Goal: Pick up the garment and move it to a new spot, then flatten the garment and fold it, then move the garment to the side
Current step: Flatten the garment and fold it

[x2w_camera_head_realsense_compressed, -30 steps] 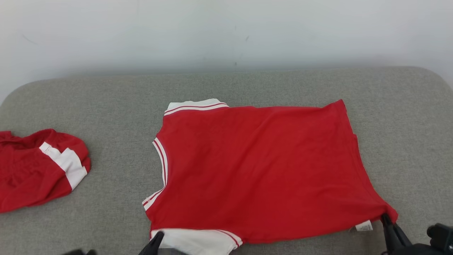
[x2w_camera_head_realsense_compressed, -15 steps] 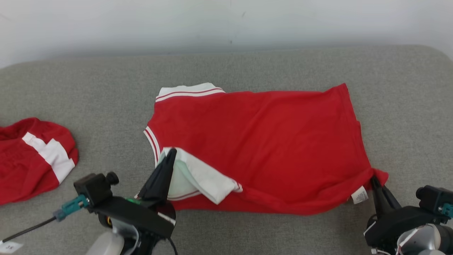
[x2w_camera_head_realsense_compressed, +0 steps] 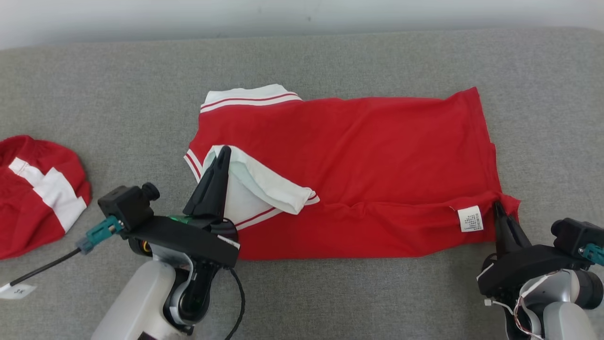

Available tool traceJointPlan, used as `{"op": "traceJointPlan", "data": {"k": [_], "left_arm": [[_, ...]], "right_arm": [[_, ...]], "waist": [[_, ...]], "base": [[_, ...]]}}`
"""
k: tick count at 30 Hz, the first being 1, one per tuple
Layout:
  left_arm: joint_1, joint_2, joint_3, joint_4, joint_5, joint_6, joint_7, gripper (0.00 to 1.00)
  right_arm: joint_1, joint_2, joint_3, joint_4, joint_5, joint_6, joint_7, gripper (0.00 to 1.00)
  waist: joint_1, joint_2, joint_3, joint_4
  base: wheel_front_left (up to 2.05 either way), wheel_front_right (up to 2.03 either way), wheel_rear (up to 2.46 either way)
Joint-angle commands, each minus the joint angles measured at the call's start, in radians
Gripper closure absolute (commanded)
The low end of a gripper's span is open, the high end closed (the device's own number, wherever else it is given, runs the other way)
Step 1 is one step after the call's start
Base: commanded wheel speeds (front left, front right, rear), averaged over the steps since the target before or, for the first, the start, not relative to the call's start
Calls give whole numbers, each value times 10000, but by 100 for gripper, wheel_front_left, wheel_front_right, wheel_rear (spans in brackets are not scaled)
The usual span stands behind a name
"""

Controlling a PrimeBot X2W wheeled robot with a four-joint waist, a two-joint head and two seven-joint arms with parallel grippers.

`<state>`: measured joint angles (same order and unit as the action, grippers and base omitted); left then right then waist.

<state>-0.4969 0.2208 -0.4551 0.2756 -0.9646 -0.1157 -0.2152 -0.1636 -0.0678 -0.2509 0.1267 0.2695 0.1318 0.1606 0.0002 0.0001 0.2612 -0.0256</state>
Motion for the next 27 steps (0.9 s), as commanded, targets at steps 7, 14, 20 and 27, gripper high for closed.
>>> {"op": "traceJointPlan", "data": {"k": [7, 14, 20, 27], "left_arm": [[-692, -117, -57, 443, 248, -66, -156, 100], [-1049, -132, -130, 839, 340, -93, -230, 100], [-1300, -182, -180, 1095, 412, -107, -260, 100], [-1522, -138, -280, 1501, 558, -72, -224, 100]], "right_arm": [[-360, 127, -216, 200, -366, -24, -209, 100], [-519, 168, -418, 341, -523, -24, -359, 100], [-584, 191, -634, 478, -616, -24, -485, 100], [-823, 195, -346, 716, -469, -24, -603, 100]], "waist": [[-2, -1, 287, 78], [-2, -1, 420, -2], [-2, -1, 485, -37], [-2, -1, 536, -83]], "base": [[0, 0, 0], [0, 0, 0], [0, 0, 0], [0, 0, 0]]}}
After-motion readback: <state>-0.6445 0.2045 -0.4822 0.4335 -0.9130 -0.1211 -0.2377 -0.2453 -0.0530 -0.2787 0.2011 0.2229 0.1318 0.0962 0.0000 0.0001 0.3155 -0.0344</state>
